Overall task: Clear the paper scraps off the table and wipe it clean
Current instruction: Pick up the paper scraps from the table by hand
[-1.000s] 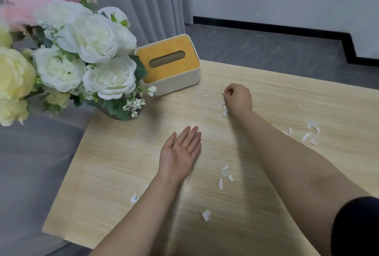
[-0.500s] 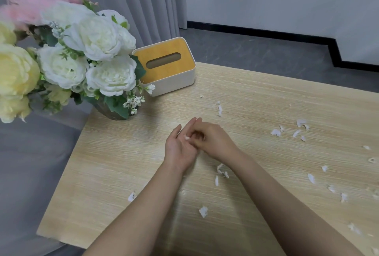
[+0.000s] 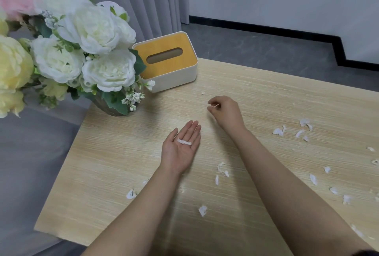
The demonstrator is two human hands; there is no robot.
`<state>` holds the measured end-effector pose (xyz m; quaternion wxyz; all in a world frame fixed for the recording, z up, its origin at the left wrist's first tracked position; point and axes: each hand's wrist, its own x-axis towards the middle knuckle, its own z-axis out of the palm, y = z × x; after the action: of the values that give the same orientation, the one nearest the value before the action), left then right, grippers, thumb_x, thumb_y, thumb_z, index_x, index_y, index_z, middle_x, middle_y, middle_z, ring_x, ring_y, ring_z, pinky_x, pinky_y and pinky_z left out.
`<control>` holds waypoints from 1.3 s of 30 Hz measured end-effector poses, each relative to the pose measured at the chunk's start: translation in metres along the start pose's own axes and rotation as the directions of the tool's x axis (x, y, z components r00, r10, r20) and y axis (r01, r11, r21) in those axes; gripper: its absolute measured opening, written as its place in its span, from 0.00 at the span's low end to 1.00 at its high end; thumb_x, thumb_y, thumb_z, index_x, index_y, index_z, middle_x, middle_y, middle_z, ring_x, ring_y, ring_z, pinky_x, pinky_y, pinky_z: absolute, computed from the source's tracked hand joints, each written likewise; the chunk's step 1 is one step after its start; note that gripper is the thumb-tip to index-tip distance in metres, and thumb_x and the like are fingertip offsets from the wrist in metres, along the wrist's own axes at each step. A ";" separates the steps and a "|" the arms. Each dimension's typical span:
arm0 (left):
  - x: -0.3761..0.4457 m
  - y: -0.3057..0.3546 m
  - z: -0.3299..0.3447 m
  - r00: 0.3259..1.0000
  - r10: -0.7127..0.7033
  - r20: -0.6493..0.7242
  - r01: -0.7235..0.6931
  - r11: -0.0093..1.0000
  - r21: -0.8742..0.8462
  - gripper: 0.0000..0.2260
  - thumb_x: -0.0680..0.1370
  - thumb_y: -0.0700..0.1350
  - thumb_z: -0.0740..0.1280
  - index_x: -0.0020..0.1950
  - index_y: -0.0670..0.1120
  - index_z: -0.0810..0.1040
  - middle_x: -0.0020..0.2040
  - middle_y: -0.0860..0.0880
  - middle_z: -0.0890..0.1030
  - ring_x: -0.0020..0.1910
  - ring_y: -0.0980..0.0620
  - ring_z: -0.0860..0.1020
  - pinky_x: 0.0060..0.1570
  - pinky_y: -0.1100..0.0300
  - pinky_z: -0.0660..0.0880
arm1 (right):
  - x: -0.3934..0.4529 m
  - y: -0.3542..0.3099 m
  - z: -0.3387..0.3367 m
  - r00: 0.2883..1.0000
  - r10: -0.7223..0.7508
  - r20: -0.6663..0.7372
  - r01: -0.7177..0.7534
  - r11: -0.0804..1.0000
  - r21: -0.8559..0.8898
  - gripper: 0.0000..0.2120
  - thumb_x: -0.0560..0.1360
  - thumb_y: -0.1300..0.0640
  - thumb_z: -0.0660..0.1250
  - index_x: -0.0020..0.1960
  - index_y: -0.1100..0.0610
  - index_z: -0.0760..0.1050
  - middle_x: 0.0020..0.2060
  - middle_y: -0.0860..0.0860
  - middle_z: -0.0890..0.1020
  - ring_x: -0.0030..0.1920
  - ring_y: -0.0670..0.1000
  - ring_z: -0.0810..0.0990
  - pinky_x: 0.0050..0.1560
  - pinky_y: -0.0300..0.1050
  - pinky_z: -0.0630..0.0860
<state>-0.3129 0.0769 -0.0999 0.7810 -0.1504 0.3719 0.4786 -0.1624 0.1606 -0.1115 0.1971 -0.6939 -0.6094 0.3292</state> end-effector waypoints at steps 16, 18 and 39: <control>-0.001 0.009 -0.013 0.999 0.009 -0.045 -0.007 0.999 0.042 0.18 0.80 0.43 0.52 0.58 0.38 0.78 0.56 0.42 0.82 0.64 0.46 0.75 0.68 0.54 0.66 | 0.062 -0.006 0.032 0.998 -0.035 -0.051 0.020 0.964 -0.265 0.07 0.76 0.62 0.62 0.49 0.60 0.79 0.50 0.56 0.78 0.53 0.57 0.74 0.54 0.49 0.68; -0.001 0.010 -0.014 0.999 0.011 -0.050 -0.009 0.999 0.037 0.18 0.80 0.43 0.52 0.58 0.38 0.77 0.56 0.42 0.82 0.63 0.46 0.75 0.67 0.54 0.66 | 0.059 -0.008 0.031 0.995 -0.067 -0.078 0.044 0.963 -0.266 0.08 0.75 0.62 0.61 0.48 0.59 0.80 0.48 0.56 0.79 0.52 0.57 0.74 0.54 0.49 0.67; -0.006 -0.008 -0.002 1.000 -0.012 -0.011 0.011 0.999 -0.048 0.16 0.80 0.41 0.53 0.57 0.34 0.76 0.56 0.38 0.80 0.57 0.43 0.79 0.60 0.57 0.74 | -0.080 -0.012 0.004 0.984 -0.139 0.107 0.113 0.969 0.221 0.06 0.74 0.60 0.69 0.50 0.55 0.82 0.45 0.47 0.78 0.43 0.41 0.75 0.45 0.27 0.67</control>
<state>-0.3089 0.0682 -0.0975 0.7779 -0.1738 0.3639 0.4820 -0.1770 0.0846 -0.0888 0.2538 -0.6070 -0.6243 0.4212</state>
